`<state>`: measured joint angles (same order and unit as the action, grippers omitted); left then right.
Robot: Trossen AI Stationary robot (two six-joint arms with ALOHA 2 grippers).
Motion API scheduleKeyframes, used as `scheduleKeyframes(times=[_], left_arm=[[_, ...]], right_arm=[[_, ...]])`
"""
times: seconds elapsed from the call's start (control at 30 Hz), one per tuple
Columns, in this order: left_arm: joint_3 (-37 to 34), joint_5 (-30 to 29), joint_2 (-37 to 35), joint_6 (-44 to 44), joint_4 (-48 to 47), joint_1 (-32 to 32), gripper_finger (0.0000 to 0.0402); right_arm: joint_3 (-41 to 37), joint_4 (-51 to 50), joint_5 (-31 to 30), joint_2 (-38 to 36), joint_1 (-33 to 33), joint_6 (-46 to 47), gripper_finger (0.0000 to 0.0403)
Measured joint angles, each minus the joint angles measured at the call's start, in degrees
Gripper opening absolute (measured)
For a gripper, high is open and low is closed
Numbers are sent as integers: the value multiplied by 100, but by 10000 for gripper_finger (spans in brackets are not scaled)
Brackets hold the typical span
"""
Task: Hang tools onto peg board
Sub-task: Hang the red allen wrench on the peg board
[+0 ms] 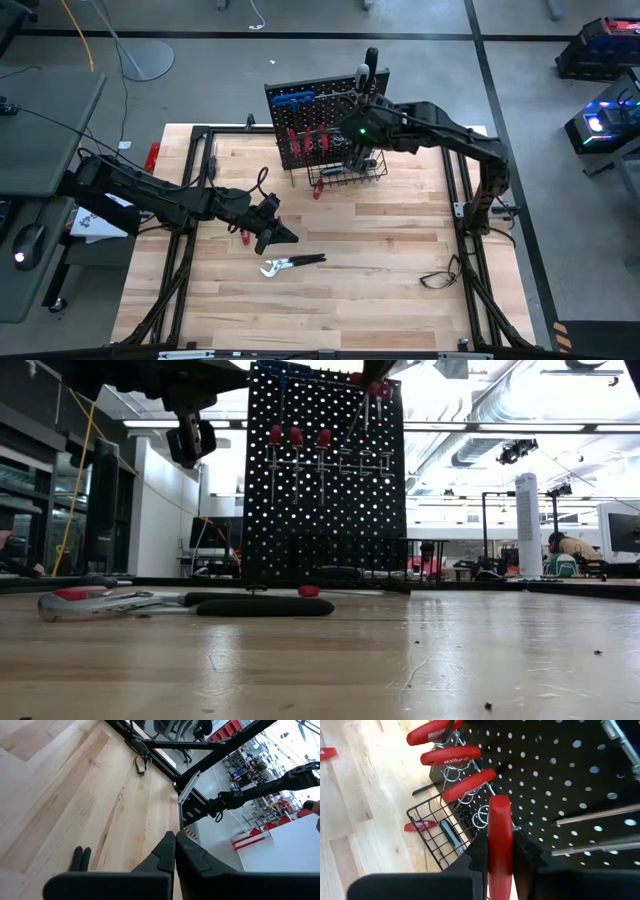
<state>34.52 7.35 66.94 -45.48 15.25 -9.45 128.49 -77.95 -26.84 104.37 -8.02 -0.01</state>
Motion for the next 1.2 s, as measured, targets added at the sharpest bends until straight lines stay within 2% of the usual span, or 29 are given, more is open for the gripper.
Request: scheduleKeyframes(times=[0.5, 0.77, 0.97, 1.2], left_arm=[[-2, -4, 2, -147, -97, 0, 0], [-2, -4, 1, -239, -91, -2, 0], [-2, -7, 1, -243, -90, -1, 0], [-2, -37, 2, -248, -85, 6, 0]], right_arm=[[-4, -98, 629, 328, -478, -33, 38], [-5, 238, 904, 339, -667, -1, 38], [24, 95, 1188, 337, -738, -25, 38], [24, -3, 1224, 337, -751, -50, 38]])
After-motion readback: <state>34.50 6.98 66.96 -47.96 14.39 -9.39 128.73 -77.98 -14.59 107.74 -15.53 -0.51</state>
